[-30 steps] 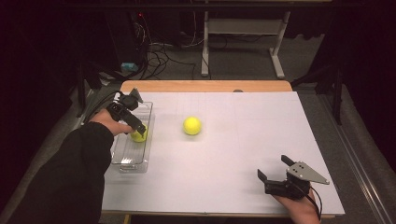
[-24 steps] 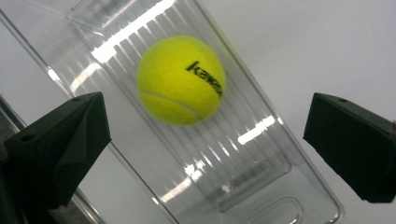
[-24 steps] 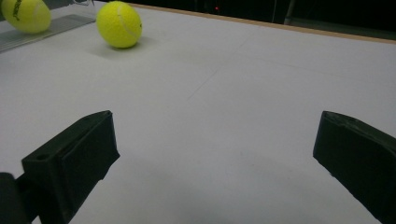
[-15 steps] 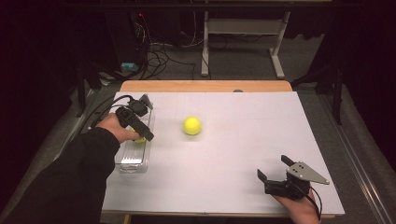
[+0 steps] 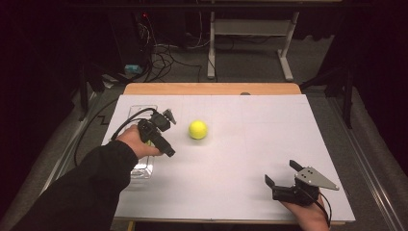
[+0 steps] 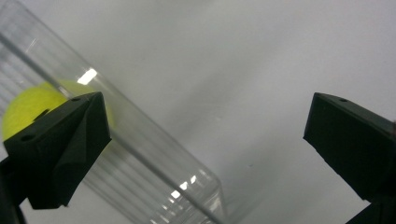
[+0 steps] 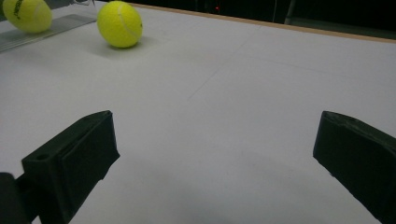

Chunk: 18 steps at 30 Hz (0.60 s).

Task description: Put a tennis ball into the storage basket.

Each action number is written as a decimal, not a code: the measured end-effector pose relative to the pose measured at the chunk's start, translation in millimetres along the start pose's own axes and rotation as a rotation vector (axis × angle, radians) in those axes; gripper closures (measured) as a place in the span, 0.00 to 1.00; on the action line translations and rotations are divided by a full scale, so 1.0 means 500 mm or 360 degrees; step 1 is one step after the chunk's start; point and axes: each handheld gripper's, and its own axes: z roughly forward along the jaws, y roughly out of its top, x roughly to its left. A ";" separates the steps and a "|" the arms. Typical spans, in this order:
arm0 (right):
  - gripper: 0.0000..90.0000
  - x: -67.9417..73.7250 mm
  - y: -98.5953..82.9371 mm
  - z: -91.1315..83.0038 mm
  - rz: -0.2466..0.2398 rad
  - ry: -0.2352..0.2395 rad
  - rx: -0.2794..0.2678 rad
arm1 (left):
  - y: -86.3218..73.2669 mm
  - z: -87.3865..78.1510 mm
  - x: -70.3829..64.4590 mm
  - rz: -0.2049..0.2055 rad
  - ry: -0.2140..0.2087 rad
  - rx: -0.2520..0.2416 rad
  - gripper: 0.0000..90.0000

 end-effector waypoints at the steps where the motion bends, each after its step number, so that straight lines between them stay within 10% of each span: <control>1: 0.00 0.000 0.000 0.000 0.0000 0.0003 -0.0001 | 0.002 0.002 -0.008 0.0011 0.0000 -0.0003 0.01; 18: 0.00 0.006 0.007 0.011 0.0022 0.0006 -0.0013 | -0.015 0.048 -0.104 0.0131 -0.0105 -0.0067 0.02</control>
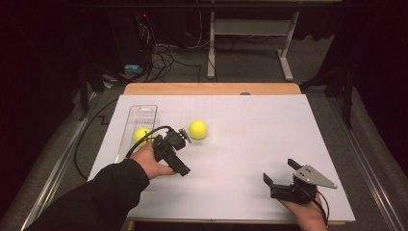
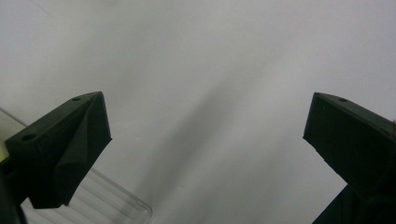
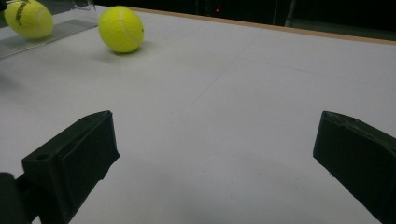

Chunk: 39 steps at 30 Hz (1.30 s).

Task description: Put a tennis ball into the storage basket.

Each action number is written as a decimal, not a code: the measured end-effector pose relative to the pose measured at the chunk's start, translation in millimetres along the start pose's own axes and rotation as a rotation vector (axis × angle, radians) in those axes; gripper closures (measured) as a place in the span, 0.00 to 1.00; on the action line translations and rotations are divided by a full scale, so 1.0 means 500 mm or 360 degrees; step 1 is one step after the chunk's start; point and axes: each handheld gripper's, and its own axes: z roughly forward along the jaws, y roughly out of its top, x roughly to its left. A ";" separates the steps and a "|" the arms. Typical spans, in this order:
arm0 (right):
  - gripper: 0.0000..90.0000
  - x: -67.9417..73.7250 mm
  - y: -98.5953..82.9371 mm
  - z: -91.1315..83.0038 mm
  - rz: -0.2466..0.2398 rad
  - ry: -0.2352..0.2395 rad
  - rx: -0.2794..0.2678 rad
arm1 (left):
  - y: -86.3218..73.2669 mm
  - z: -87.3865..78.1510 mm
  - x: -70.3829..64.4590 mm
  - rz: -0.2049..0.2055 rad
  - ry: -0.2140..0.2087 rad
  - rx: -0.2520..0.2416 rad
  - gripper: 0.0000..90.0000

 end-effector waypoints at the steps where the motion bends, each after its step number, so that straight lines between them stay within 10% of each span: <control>1: 0.00 0.001 0.001 0.002 -0.0008 0.0002 0.0003 | -0.002 0.004 -0.002 -0.0004 -0.0003 -0.0004 0.02; 16: 0.00 0.038 0.050 0.068 -0.0059 0.0092 0.0026 | -0.026 0.029 -0.009 -0.0016 0.0007 0.0026 0.01; 39: 0.00 0.153 0.179 0.371 -0.0177 0.0265 0.0189 | -0.025 0.024 -0.023 -0.0002 0.0003 0.0044 0.01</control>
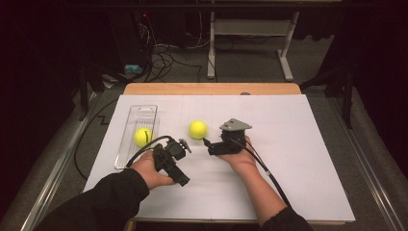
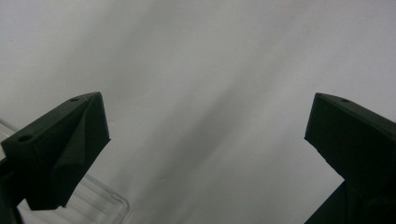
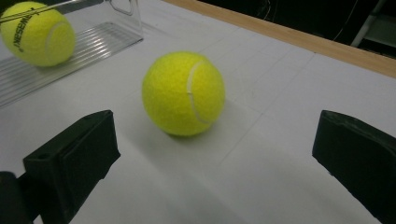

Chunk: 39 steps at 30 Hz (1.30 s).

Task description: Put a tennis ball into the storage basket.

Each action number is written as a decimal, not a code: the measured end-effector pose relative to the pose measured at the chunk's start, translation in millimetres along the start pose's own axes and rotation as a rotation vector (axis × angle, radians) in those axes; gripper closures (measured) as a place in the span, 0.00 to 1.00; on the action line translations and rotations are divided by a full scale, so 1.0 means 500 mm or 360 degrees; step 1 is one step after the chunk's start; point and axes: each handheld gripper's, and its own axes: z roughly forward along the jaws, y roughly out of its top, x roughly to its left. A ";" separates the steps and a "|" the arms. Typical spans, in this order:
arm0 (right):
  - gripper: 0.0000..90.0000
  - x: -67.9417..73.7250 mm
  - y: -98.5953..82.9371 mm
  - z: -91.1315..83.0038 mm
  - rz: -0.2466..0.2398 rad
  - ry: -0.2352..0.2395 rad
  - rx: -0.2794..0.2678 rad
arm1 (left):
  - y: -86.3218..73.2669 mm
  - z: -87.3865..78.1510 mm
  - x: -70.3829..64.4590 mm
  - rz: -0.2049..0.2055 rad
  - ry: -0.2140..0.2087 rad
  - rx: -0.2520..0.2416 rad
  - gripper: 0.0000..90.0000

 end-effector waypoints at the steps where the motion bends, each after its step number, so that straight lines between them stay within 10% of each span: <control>1: 0.01 0.002 0.005 0.010 0.0004 0.0001 0.0004 | 0.000 -0.001 0.000 0.0004 -0.0002 0.0001 0.01; 22: 0.09 0.039 0.045 0.151 0.0007 -0.0003 0.0256 | -0.002 -0.008 0.001 0.0019 -0.0025 -0.0022 0.01; 28: 0.29 0.038 0.037 0.161 0.0007 0.0023 0.0322 | -0.001 -0.006 0.000 0.0030 -0.0033 -0.0018 0.01; 39: 0.30 0.049 0.036 0.131 -0.0001 0.0012 0.0244 | 0.001 -0.003 0.002 0.0031 -0.0035 0.0006 0.01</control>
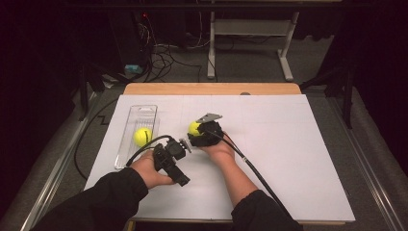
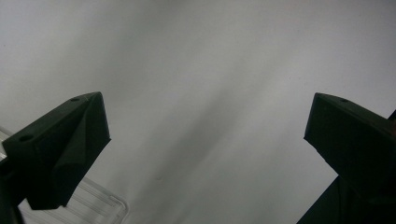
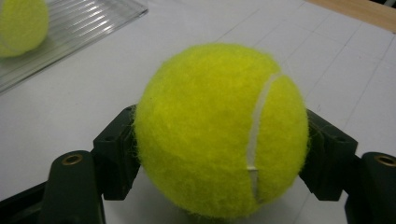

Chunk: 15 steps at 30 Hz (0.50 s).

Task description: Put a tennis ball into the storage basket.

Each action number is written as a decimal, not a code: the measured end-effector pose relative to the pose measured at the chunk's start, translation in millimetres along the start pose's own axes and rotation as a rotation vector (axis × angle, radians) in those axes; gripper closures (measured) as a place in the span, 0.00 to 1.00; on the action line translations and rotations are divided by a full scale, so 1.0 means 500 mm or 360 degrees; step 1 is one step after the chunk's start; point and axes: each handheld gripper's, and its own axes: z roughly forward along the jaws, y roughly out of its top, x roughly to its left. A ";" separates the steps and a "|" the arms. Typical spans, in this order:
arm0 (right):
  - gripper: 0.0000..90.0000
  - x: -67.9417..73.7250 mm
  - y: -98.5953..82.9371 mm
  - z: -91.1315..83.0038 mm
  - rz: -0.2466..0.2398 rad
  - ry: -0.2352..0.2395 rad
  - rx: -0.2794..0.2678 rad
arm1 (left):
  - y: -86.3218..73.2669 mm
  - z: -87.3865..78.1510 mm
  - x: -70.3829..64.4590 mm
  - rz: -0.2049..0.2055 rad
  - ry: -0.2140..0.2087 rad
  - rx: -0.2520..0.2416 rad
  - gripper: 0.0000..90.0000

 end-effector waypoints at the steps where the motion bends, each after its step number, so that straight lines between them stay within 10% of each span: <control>1: 0.30 -0.001 -0.003 -0.006 -0.0013 0.0001 -0.0015 | 0.000 0.000 0.000 0.0000 0.0000 0.0000 0.01; 15: 0.30 -0.013 -0.065 -0.110 -0.0008 -0.0002 -0.0117 | 0.007 0.001 -0.012 0.0006 0.0012 0.0018 0.01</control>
